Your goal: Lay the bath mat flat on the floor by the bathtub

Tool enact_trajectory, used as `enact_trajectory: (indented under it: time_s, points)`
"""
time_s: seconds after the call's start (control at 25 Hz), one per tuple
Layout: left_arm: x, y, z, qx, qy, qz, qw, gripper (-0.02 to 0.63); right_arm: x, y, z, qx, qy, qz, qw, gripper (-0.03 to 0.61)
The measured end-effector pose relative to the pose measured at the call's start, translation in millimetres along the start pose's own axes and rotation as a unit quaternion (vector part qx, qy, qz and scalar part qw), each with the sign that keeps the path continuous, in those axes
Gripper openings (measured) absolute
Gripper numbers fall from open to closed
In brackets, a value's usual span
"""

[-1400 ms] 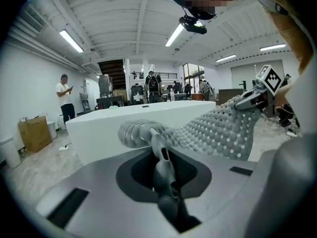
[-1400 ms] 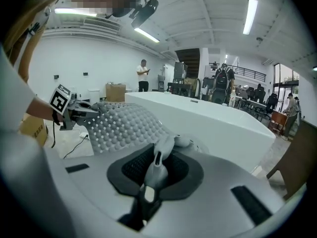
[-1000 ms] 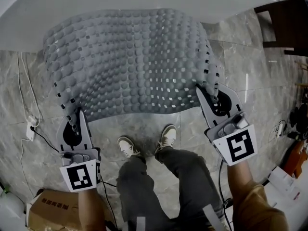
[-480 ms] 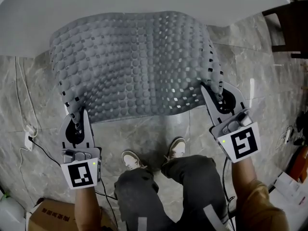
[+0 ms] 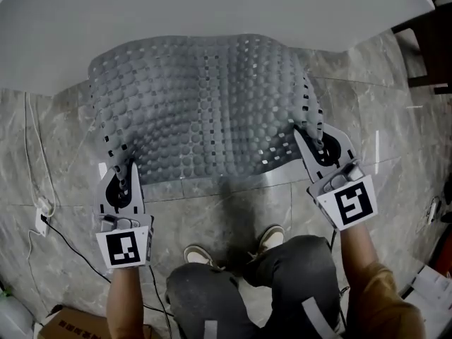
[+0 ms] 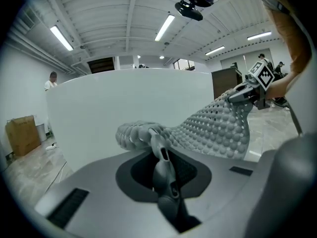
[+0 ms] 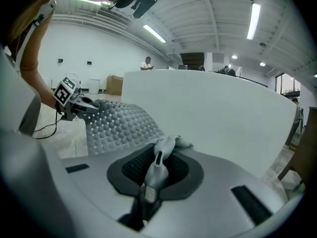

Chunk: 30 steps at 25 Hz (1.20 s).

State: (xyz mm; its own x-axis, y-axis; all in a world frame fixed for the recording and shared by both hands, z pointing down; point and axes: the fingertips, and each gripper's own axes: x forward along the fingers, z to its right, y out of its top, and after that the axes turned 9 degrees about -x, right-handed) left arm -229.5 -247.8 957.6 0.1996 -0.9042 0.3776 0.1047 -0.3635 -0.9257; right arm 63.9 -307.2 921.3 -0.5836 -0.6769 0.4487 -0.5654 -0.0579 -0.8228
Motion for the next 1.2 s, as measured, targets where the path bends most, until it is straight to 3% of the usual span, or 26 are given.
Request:
enact_trajectory:
  time_s: [0.2,0.6,1.2]
  points:
    - [22.0,-24.2,4.0,0.018,-0.002,0.000,0.9998,0.040,13.6,-29.4,-0.2,-0.008,-0.009,0.002,1.000,0.043]
    - [54.1,-63.6,0.0,0.010,-0.006,0.000,0.9999,0.040,40.4,-70.1,-4.9,-0.012,-0.018,-0.008,1.000,0.043]
    - [82.1,-94.4,-1.3,-0.001,-0.001,0.001,1.0000,0.040,62.9,-95.2,-5.2,-0.032,-0.037,-0.012,0.999,0.044]
